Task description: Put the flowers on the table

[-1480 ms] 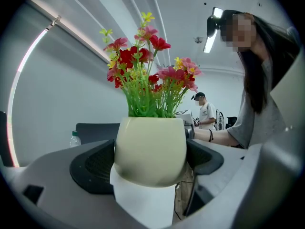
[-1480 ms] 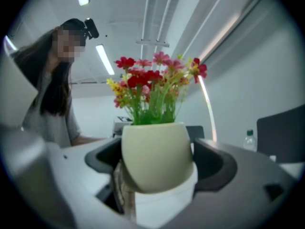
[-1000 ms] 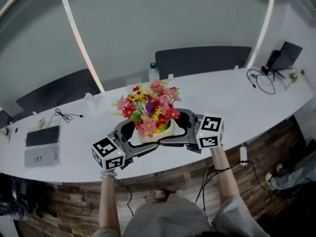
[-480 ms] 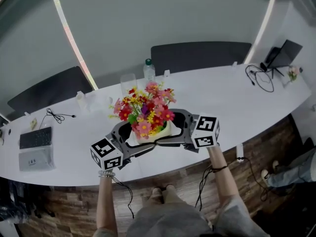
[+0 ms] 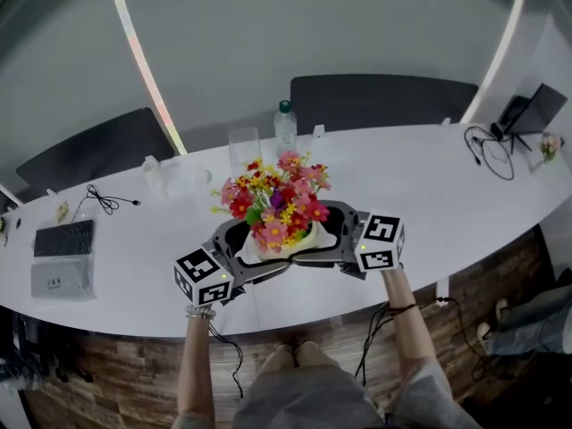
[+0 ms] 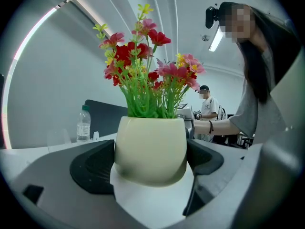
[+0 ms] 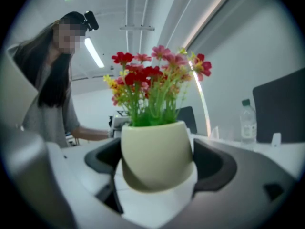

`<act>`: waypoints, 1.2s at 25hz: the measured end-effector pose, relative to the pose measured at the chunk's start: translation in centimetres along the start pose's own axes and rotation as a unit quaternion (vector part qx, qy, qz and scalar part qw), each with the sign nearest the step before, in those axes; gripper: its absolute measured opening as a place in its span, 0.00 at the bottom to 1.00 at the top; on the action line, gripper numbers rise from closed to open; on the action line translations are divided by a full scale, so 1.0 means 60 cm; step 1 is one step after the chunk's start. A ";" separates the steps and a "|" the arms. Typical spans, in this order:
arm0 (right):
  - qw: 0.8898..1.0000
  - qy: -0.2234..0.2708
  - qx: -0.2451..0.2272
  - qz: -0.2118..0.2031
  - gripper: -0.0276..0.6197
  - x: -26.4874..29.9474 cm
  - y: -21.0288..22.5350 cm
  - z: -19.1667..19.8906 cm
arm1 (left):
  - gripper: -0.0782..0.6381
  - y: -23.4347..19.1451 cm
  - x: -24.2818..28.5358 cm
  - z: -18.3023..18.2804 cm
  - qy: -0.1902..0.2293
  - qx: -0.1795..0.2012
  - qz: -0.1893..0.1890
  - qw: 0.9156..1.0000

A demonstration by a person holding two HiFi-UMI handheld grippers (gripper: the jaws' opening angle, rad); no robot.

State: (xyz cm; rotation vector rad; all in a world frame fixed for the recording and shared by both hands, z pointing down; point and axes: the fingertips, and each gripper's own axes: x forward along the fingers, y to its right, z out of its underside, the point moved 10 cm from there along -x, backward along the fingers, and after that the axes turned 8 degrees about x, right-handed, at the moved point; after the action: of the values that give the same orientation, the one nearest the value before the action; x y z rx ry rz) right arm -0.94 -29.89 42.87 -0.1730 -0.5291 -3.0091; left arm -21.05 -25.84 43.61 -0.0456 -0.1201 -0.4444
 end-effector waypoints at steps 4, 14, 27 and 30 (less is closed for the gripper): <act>1.000 -0.003 -0.001 -0.007 0.75 0.014 0.027 0.023 | 0.76 -0.016 0.002 0.031 -0.002 0.000 -0.008 1.000; 1.000 -0.019 -0.004 -0.015 0.75 0.038 0.070 0.076 | 0.76 -0.038 0.009 0.097 -0.019 -0.001 -0.014 1.000; 0.999 -0.036 -0.007 -0.012 0.75 0.053 0.105 0.121 | 0.76 -0.057 0.021 0.148 -0.046 0.001 -0.010 0.999; 0.999 -0.039 -0.009 -0.011 0.75 0.051 0.111 0.129 | 0.76 -0.059 0.027 0.156 -0.051 0.004 -0.009 0.999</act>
State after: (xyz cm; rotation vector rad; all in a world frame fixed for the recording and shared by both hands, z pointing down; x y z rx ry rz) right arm -2.58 -33.66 52.73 -0.2882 -0.5125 -3.0391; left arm -22.10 -29.07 53.18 -0.0601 -0.2218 -0.4599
